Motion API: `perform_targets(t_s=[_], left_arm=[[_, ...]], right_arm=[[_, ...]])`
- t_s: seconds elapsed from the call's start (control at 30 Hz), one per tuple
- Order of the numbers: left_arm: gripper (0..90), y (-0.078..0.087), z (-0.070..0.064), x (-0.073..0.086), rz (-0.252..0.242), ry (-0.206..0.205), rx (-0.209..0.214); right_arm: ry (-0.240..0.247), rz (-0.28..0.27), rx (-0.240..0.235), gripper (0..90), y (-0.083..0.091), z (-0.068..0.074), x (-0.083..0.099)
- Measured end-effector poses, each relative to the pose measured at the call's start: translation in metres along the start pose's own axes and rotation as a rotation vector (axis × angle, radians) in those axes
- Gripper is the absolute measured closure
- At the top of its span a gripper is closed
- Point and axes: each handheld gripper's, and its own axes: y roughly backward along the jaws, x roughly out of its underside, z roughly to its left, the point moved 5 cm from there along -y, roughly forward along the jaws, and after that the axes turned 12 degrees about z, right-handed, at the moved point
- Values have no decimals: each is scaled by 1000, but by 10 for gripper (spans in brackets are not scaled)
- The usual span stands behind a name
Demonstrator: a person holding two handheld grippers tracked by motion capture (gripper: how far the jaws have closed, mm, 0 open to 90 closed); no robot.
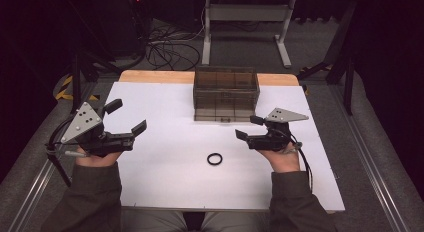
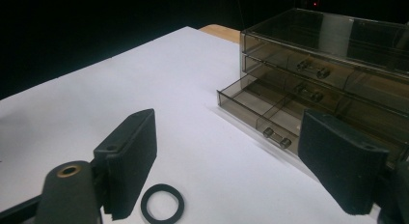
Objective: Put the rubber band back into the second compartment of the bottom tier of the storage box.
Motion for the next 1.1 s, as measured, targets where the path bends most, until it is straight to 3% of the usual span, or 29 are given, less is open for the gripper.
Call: perform_targets(t_s=[0.23,0.5,1.1], left_arm=[[66,-1,1,1,5,3,0],[66,1,1,1,0,6,-5],[66,-1,0,1,10,4,8]], right_arm=[[-16,30,12,254,-10,0,3],[-30,58,-17,320,-19,2,6],[-14,126,-26,412,-44,11,14]])
